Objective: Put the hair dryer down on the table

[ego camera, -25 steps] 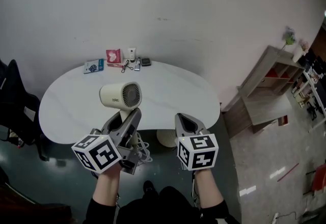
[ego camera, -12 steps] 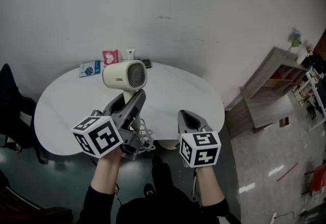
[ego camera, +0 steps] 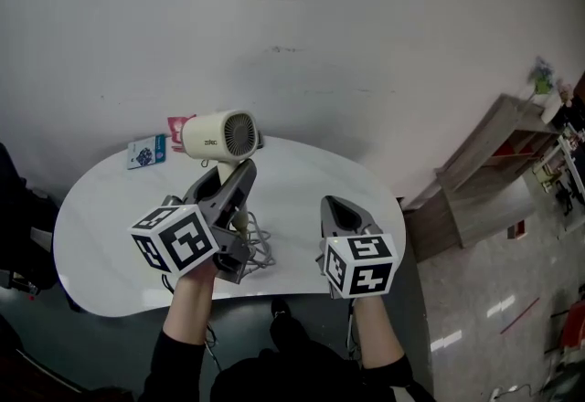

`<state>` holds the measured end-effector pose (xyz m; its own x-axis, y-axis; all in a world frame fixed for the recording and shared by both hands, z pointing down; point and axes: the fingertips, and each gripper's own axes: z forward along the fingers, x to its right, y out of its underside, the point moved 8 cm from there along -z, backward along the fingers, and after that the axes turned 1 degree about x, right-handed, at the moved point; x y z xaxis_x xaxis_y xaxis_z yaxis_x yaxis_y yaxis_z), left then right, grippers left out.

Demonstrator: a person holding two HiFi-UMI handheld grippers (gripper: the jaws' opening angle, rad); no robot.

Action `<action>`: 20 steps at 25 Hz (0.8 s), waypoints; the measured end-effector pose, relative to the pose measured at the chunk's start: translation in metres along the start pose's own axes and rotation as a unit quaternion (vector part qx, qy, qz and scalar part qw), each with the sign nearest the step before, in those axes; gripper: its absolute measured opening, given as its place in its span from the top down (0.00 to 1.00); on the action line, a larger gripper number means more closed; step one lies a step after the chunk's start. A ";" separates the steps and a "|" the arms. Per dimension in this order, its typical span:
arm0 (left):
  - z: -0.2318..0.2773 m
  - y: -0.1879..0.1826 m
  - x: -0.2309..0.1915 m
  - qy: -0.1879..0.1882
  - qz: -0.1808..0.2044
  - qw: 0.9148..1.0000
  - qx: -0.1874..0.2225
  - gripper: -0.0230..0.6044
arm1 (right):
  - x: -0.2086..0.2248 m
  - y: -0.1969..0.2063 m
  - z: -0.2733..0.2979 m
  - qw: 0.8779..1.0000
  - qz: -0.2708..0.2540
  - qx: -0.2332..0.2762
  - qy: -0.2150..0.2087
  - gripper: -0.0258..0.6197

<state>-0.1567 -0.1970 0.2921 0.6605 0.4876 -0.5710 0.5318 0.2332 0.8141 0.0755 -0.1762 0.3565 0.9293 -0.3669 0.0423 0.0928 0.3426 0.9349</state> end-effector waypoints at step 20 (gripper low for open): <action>0.096 0.050 -0.085 -0.052 0.034 0.992 -0.112 0.71 | 0.051 -0.001 0.078 0.999 0.015 -0.045 0.013 0.96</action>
<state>-0.1355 -0.3073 0.3707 0.7482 0.4210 -0.5127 0.3614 0.3894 0.8472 0.0953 -0.2628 0.3848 0.9413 -0.3322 0.0598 0.0947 0.4299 0.8979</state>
